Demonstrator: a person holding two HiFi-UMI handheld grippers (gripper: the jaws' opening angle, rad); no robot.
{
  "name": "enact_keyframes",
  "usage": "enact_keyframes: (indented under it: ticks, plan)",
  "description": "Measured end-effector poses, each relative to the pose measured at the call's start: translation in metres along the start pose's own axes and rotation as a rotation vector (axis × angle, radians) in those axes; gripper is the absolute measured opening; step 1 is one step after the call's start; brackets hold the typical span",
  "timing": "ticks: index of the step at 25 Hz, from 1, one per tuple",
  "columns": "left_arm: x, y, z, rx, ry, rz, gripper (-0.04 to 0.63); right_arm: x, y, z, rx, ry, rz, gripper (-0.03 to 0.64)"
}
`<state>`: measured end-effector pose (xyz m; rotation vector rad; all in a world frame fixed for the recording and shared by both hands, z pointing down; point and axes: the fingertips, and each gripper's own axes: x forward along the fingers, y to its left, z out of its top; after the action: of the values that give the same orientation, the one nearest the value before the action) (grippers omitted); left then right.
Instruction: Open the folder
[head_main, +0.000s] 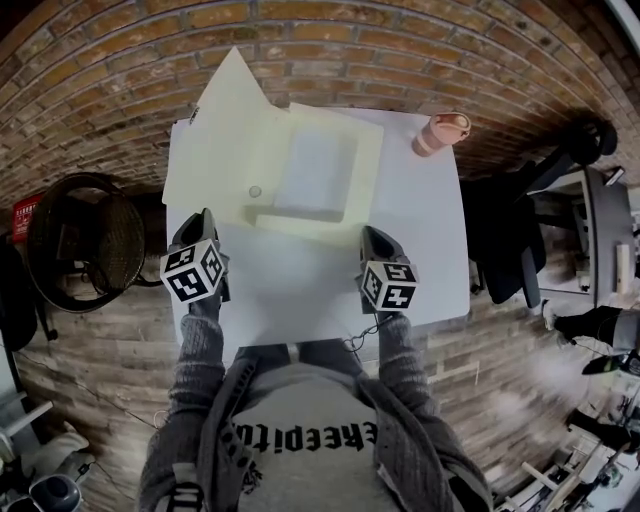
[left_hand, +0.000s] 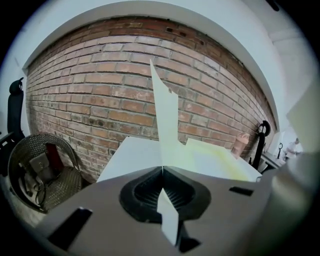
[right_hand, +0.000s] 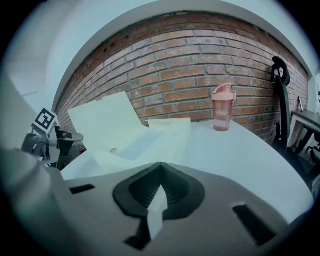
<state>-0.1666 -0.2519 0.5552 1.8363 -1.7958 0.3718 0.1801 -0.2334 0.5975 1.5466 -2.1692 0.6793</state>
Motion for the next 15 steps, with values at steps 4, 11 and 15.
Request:
enact_keyframes:
  ticks: [4, 11, 15]
  plan:
    - [0.007, 0.011, -0.005, -0.008, 0.039, 0.021, 0.009, -0.003, 0.001, -0.002, 0.005, 0.001, -0.014, 0.003]
    - [0.015, 0.024, -0.011, 0.010, 0.081, 0.030, 0.009, -0.004, 0.001, -0.004, 0.015, -0.003, -0.041, 0.002]
    - [0.011, 0.018, -0.009, 0.014, 0.062, 0.001, 0.011, -0.005, 0.001, -0.003, 0.004, 0.008, -0.049, 0.002]
